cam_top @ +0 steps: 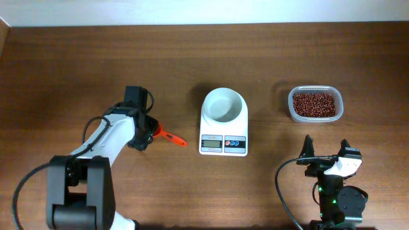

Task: Scoop and weigh 50g on scale
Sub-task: 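Grasp the orange scoop by its cup with the left gripper, then lift the scoop and bring it toward the right gripper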

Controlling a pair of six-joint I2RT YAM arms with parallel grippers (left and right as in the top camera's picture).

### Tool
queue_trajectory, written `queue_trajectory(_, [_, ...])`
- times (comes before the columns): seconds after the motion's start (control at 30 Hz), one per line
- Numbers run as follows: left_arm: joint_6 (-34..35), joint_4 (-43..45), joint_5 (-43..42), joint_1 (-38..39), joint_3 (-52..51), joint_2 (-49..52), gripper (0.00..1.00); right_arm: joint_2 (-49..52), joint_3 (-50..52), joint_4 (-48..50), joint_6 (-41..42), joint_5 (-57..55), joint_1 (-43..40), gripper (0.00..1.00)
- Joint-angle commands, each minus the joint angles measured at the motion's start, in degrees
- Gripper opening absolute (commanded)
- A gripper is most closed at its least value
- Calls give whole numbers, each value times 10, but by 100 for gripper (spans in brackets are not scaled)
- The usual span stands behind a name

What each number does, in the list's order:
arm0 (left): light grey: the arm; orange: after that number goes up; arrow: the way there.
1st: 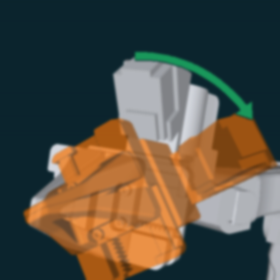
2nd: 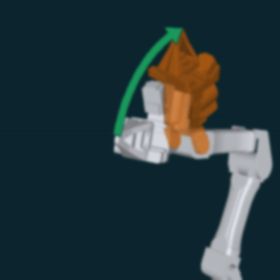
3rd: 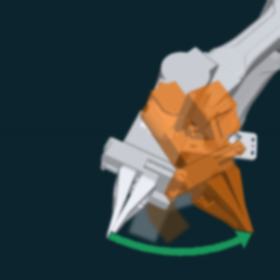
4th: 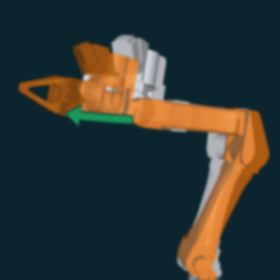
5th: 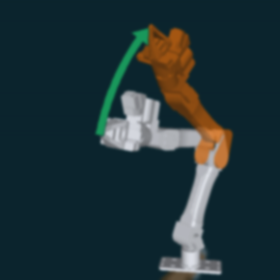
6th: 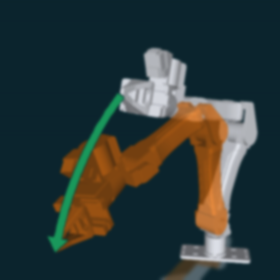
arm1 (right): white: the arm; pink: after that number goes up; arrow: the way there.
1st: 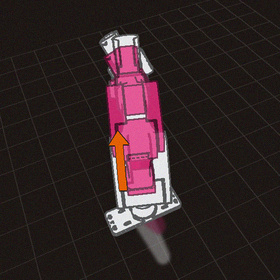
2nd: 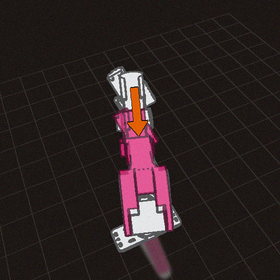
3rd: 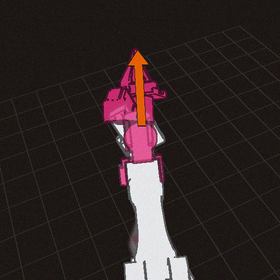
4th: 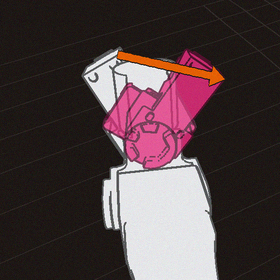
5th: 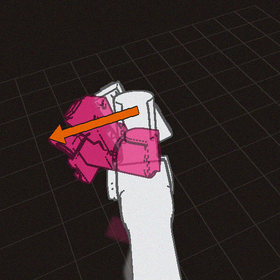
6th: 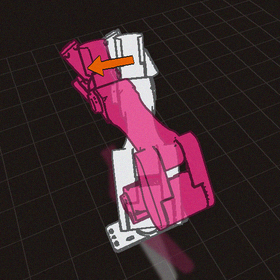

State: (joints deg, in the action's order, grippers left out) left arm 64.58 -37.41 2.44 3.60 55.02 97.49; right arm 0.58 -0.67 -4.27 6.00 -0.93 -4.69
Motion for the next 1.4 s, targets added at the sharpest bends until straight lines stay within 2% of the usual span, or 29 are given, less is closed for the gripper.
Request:
queue_trajectory(0.0, [27, 3, 10, 2, 3, 37, 44, -4, 3, -3, 0, 3, -2, 99])
queue_trajectory(0.27, [30, 8, 3, 2, 3, 42, 37, -4, 3, -3, 0, 3, -2, 99])
queue_trajectory(0.3, [30, 8, 3, 2, 3, 42, 32, -4, 3, -3, 0, 3, -2, 99])
queue_trajectory(0.4, [29, 8, 4, 2, 3, 42, 2, -4, 3, -3, 0, 3, -2, 99])
queue_trajectory(0.43, [29, 8, 4, 1, 3, 42, 0, -4, 3, -3, 0, 3, -2, 99])
queue_trajectory(0.67, [27, -6, -21, 1, 4, 16, 0, -4, 3, -3, 0, 3, -2, 99])
queue_trajectory(0.87, [27, -83, -27, 2, 4, -164, 0, -4, 3, -3, 0, 3, -2, 99])
queue_trajectory(0.97, [47, -118, -37, 10, 4, -217, 0, -4, 3, -3, 0, 3, -2, 99])
queue_trajectory(1.2, [47, -122, -37, 38, 4, -237, 0, -4, 3, 1, 9, 26, -2, 99])
queue_trajectory(1.23, [47, -124, -37, 38, 4, -237, 0, -4, 3, 2, 56, 78, -2, 99])
queue_trajectory(1.3, [47, -124, -37, 38, 4, -237, 0, -2, 3, 11, 233, 177, -2, 99])
queue_trajectory(1.33, [47, -124, -37, 38, 4, -237, 0, -2, 3, 15, 337, 273, -2, 99])
queue_trajectory(1.37, [47, -124, -37, 38, 4, -237, 0, -2, 3, 15, 372, 328, -2, 99])
